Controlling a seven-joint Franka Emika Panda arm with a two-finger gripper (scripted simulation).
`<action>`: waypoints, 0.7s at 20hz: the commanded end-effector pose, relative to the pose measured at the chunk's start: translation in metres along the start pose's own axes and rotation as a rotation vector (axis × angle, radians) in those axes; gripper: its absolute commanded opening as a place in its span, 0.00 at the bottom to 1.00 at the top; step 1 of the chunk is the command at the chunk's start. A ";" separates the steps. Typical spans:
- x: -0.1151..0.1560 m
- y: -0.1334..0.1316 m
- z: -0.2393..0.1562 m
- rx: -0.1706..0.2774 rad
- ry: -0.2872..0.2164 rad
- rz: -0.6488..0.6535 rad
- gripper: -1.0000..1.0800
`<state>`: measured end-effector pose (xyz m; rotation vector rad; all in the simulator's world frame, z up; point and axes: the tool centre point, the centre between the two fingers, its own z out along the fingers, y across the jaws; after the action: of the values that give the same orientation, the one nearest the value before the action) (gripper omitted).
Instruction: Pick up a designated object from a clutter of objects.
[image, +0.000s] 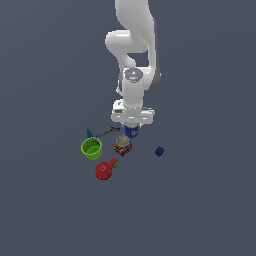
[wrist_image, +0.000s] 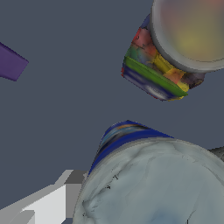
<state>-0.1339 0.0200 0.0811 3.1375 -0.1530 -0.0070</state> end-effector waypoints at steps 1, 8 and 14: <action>0.004 -0.001 -0.008 0.000 0.004 0.000 0.00; 0.020 -0.002 -0.041 0.001 0.004 0.000 0.00; 0.040 -0.004 -0.086 0.001 0.004 0.000 0.00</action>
<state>-0.0995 0.0205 0.1531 3.1383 -0.1526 -0.0063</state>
